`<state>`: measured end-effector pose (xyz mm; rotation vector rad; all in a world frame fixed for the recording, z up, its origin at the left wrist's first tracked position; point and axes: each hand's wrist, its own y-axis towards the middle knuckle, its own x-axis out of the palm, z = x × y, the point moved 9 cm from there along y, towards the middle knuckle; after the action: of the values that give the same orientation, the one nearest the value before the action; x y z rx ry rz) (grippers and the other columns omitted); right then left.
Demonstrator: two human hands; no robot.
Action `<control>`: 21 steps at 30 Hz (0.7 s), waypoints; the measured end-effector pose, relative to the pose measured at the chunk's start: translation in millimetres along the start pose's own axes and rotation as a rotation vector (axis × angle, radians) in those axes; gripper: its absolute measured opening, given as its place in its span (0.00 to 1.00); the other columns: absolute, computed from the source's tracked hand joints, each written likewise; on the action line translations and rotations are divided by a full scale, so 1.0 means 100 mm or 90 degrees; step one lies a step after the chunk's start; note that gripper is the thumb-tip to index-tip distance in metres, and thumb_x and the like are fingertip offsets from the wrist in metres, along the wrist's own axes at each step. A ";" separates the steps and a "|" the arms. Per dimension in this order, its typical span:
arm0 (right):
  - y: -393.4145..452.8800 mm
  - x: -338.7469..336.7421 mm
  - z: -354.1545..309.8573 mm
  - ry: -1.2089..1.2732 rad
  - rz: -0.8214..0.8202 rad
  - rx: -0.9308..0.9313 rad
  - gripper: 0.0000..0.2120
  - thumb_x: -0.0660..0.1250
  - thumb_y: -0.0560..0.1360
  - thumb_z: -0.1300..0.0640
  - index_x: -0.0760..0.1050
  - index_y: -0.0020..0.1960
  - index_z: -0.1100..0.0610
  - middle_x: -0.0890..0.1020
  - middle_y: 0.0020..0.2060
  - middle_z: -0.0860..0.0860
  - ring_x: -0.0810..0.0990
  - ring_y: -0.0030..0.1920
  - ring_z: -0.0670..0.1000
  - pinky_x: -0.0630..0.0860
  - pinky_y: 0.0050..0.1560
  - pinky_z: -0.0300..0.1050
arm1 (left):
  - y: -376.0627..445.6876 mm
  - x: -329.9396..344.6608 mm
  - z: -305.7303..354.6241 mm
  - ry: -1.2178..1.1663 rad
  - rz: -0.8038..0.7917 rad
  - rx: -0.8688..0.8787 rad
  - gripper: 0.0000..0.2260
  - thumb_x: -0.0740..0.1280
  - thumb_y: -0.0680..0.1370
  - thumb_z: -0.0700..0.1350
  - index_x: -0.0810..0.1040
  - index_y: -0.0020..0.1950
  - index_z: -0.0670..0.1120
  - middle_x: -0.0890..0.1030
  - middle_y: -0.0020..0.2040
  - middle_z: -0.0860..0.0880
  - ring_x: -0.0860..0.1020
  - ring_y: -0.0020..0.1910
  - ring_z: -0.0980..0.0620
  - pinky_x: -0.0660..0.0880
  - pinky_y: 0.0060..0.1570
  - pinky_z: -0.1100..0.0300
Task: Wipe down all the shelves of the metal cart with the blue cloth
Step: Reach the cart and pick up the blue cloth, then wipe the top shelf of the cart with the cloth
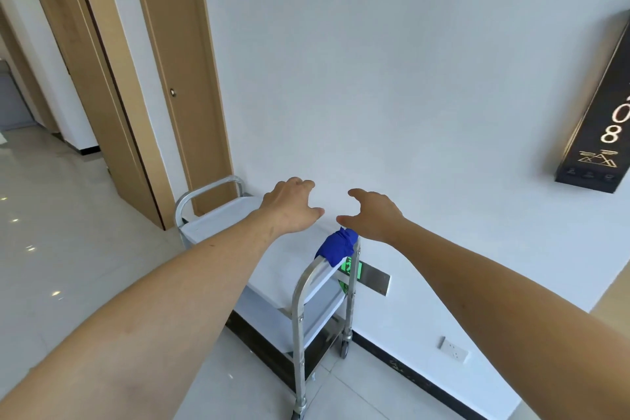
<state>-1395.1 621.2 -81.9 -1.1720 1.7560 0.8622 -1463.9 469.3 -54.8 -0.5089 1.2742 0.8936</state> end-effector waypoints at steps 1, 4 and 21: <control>0.11 0.06 0.03 0.005 -0.005 -0.003 0.35 0.68 0.76 0.41 0.61 0.78 0.51 0.74 0.69 0.54 0.71 0.68 0.57 0.73 0.61 0.51 | 0.09 0.07 -0.03 0.003 -0.004 -0.006 0.30 0.65 0.77 0.59 0.64 0.76 0.48 0.67 0.74 0.47 0.66 0.71 0.44 0.69 0.66 0.47; 0.44 0.27 0.18 0.011 -0.024 -0.014 0.36 0.68 0.76 0.40 0.61 0.78 0.51 0.74 0.69 0.54 0.71 0.69 0.57 0.72 0.61 0.51 | 0.38 0.29 -0.09 0.009 -0.012 -0.025 0.30 0.65 0.77 0.59 0.64 0.75 0.48 0.67 0.74 0.47 0.66 0.71 0.43 0.70 0.66 0.46; 1.98 1.41 1.25 0.070 -0.178 0.003 0.33 0.67 0.76 0.42 0.64 0.77 0.51 0.76 0.65 0.55 0.74 0.64 0.58 0.75 0.55 0.50 | 1.70 1.63 -0.48 -0.008 -0.122 -0.168 0.30 0.65 0.78 0.57 0.62 0.77 0.48 0.66 0.75 0.46 0.66 0.71 0.44 0.70 0.67 0.46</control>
<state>-1578.9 742.8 -243.2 -1.4441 1.6282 0.6368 -1623.1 577.5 -198.4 -0.8193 1.0810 0.9056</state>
